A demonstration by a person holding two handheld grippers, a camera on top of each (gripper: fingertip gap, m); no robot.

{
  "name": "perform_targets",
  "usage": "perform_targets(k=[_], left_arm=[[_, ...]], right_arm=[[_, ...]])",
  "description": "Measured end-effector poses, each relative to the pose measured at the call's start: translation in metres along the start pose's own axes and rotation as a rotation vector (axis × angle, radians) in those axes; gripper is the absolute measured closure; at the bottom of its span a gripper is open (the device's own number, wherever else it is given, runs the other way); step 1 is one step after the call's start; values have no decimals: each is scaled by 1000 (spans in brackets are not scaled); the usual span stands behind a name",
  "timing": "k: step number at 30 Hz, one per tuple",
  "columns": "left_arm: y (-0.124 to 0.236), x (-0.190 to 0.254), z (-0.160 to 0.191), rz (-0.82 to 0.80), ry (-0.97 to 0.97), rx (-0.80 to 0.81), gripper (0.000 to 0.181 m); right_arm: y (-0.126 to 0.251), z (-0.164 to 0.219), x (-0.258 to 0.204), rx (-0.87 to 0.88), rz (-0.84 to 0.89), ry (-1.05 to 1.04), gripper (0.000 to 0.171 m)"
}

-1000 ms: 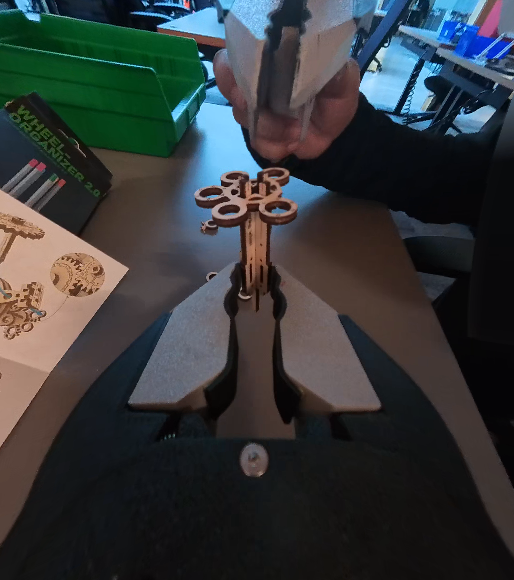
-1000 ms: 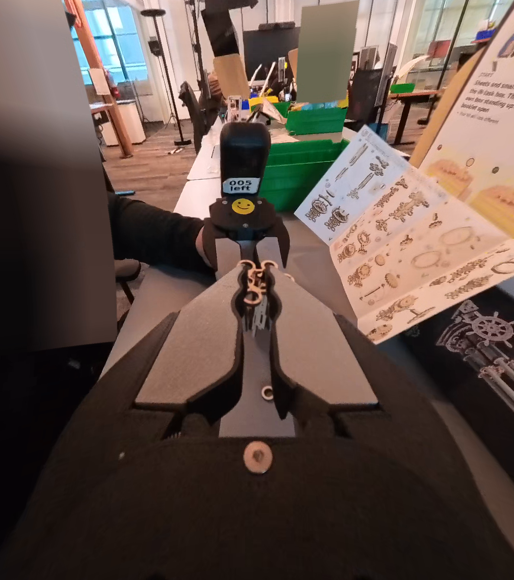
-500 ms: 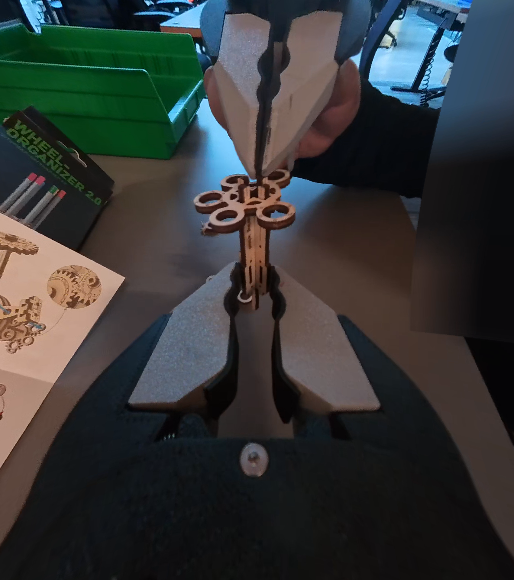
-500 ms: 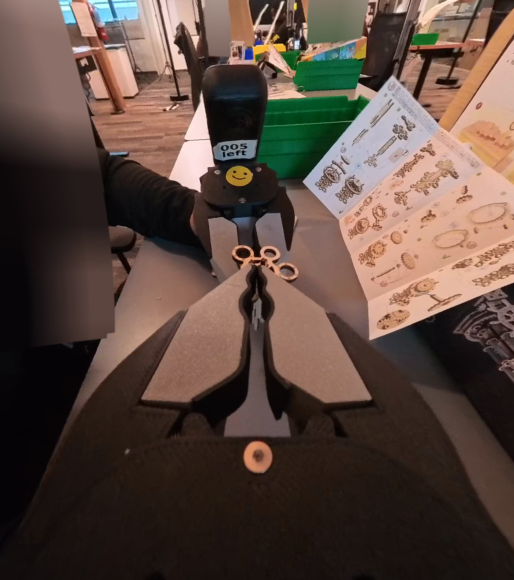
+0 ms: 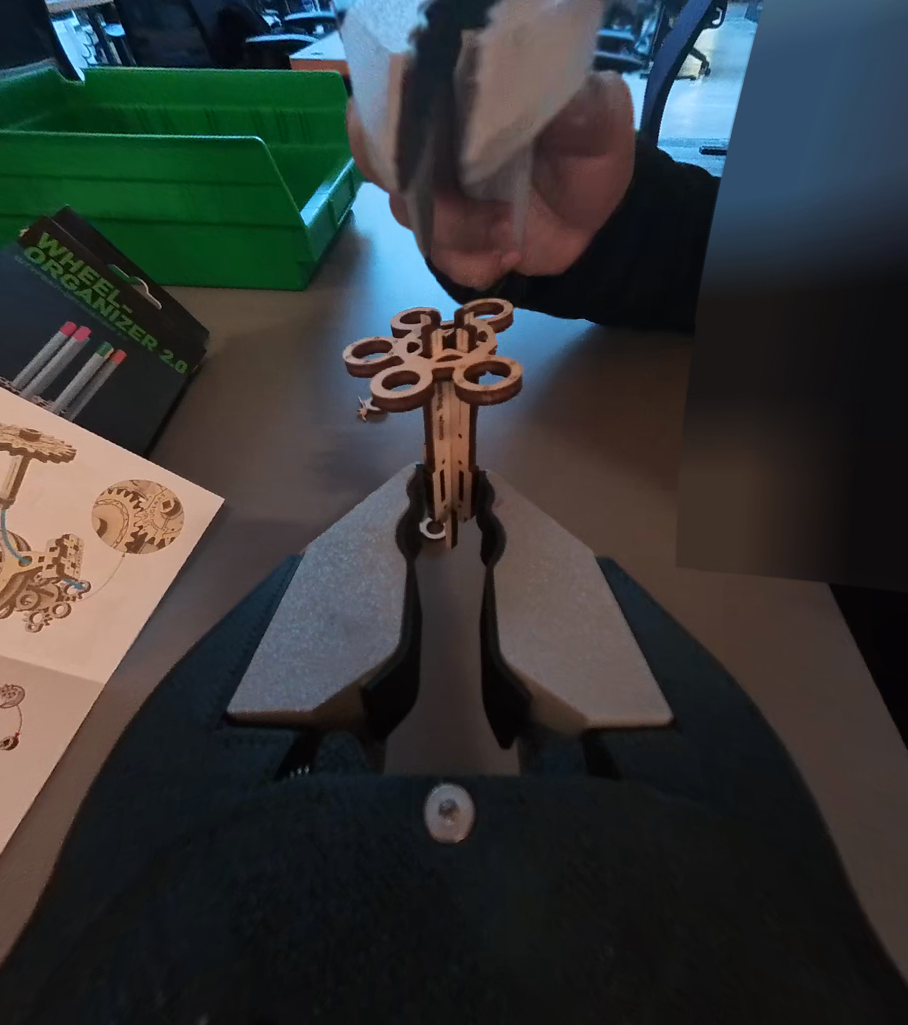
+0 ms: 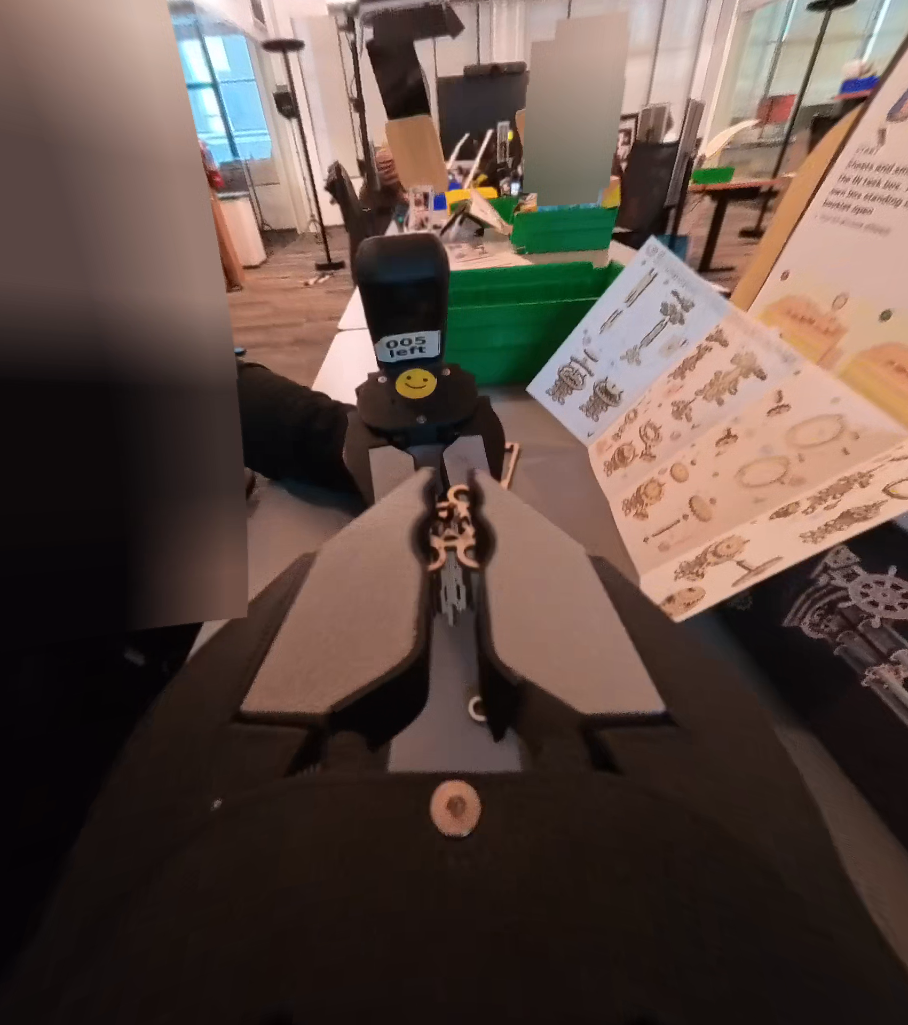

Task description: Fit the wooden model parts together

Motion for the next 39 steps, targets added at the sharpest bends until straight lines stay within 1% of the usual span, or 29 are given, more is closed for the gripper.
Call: perform_targets(k=[1, 2, 3, 4, 6, 7, 8, 9, 10, 11, 12, 13, 16, 17, 19, 20, 21, 23, 25, 26, 28, 29, 30, 31, 34, 35, 37, 39], left_arm=[[0, -1, -1, -7, -7, 5, 166], [1, -1, -2, -15, -13, 9, 166], [0, -3, 5, -23, -18, -34, 166], [0, -2, 4, -19, -23, -26, 166], [2, -4, 0, -23, -12, 3, 166], [2, -5, 1, -26, -8, -5, 166], [2, -5, 1, -32, -9, -4, 166], [2, -5, 0, -32, -10, 0, 166], [2, -6, 1, -35, -9, -6, 167], [0, -7, 9, -41, -11, -63, 166], [0, -7, 8, -44, -16, -55, 166], [1, -7, 4, -50, -20, -28, 166], [0, -10, 7, -77, -17, -56, 166], [0, -11, 8, -83, -17, -61, 166], [-1, -12, 8, -94, -10, -65, 166], [-2, -14, 13, -105, 0, -95, 166], [-3, -13, 16, -99, -5, -117, 166], [-1, -12, 9, -97, -4, -72, 166], [0, -12, 6, -91, 13, -53, 166], [0, -12, 6, -96, 7, -54, 166], [0, -14, 9, -112, 14, -74, 166], [-2, -14, 15, -108, 6, -105, 166], [-2, -14, 13, -100, 13, -94, 166], [0, -15, 8, -100, 24, -58, 166], [1, -14, 7, -106, 12, -60, 166], [0, -14, 7, -107, 3, -63, 166], [-1, -14, 10, -116, 6, -84, 166], [-2, -13, 11, -107, 1, -83, 166]], right_arm=[[-1, 8, 3, -45, 0, -10, 171], [-4, 24, 6, -144, 13, -2, 171], [-6, 32, 8, -191, 36, 28, 171], [-7, 32, 8, -199, 53, 64, 171], [-3, 16, 6, -124, 83, 101, 171], [0, 7, 3, -76, 74, 105, 171], [1, 6, 0, -69, 59, 103, 171], [-1, 15, 0, -126, 50, 102, 171], [-4, 33, 5, -228, 72, 116, 171], [-7, 37, 8, -247, 105, 146, 171], [-9, 35, 9, -241, 125, 177, 171], [-8, 29, 6, -212, 129, 201, 171], [-4, 6, -12, -76, 63, 227, 171], [-5, 6, -13, -82, 65, 236, 171], [-12, 28, -5, -209, 114, 286, 171], [-17, 38, -1, -261, 141, 322, 171], [-19, 42, -1, -280, 157, 359, 171], [-18, 34, -3, -261, 176, 386, 171], [-13, 20, -10, -177, 159, 375, 171], [-12, 17, -11, -163, 149, 365, 171], [-16, 35, -2, -260, 164, 352, 171], [-17, 41, -1, -287, 167, 373, 171], [-18, 43, -3, -305, 168, 400, 171], [-18, 40, -4, -293, 182, 420, 171], [-12, 19, -7, -185, 192, 400, 171], [-11, 19, -5, -184, 192, 383, 171], [-15, 36, -1, -266, 184, 367, 171], [-16, 36, -2, -274, 197, 408, 171]])
Point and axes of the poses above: each gripper's, where its closed fingertips meet, y back along the fingers, z out of its underside, x = y × z across the jaws, the point moved 1 cm from there along y, back along the fingers, and after that the axes turned 5 degrees about -y, right-handed, at the moved point
